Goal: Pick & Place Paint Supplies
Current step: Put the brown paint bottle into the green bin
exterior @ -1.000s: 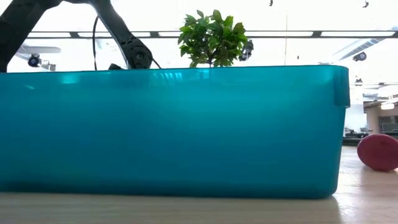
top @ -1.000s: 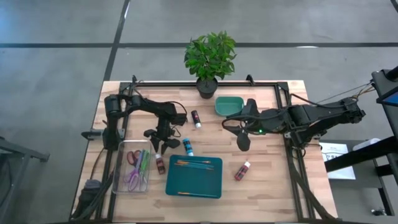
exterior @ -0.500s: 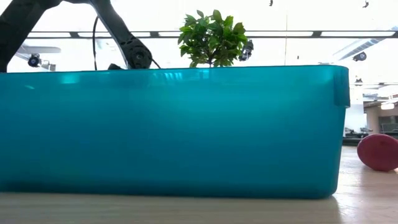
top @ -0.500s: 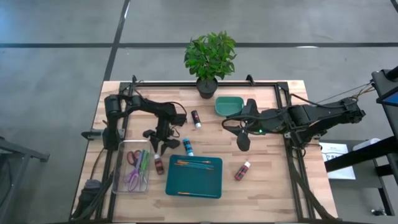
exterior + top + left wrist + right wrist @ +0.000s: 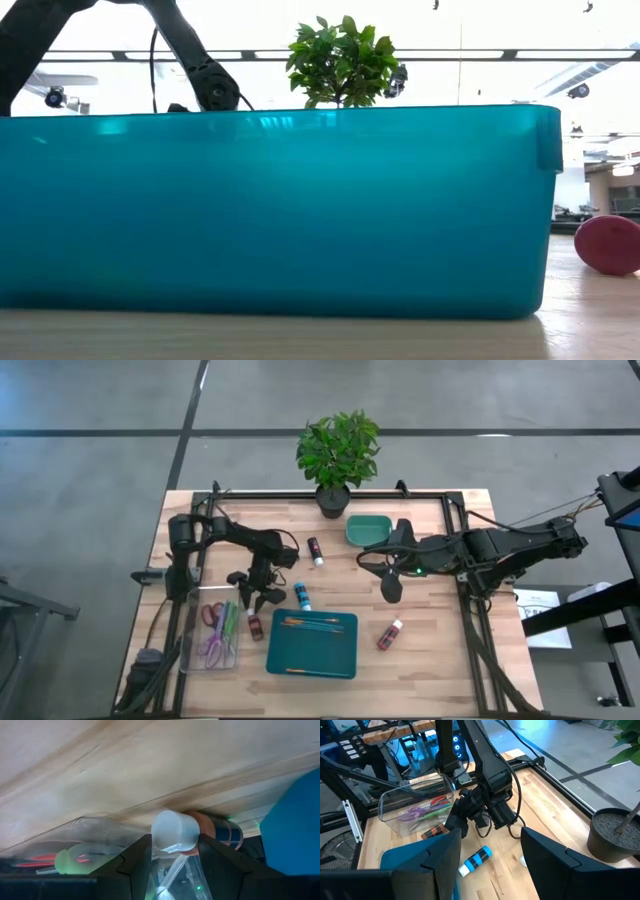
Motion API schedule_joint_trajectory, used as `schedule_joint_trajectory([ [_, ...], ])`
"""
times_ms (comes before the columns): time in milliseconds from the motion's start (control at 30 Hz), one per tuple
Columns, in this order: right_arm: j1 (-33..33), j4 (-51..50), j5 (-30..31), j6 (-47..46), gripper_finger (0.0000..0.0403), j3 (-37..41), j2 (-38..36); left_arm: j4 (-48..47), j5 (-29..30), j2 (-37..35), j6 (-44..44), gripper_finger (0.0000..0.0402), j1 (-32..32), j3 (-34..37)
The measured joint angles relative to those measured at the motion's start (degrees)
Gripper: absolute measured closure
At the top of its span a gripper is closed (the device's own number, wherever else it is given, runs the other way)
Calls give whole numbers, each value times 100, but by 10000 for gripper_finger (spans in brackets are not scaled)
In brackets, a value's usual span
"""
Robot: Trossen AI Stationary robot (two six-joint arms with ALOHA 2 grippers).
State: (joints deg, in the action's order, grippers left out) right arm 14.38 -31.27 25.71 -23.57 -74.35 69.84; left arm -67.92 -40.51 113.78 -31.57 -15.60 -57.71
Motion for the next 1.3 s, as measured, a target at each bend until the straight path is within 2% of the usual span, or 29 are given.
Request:
schedule_joint_trajectory([
  [433,1,0,-9,-87,199,33,0,89,-129,0,4,231,84,2],
  [767,33,0,-22,-176,199,62,0,726,-149,-1,-318,231,99,-4],
  [1200,41,2,-22,-235,199,66,0,708,-216,-2,-319,232,105,-7],
  [1300,41,2,-22,-240,199,66,0,706,-216,-2,-318,245,103,-7],
])
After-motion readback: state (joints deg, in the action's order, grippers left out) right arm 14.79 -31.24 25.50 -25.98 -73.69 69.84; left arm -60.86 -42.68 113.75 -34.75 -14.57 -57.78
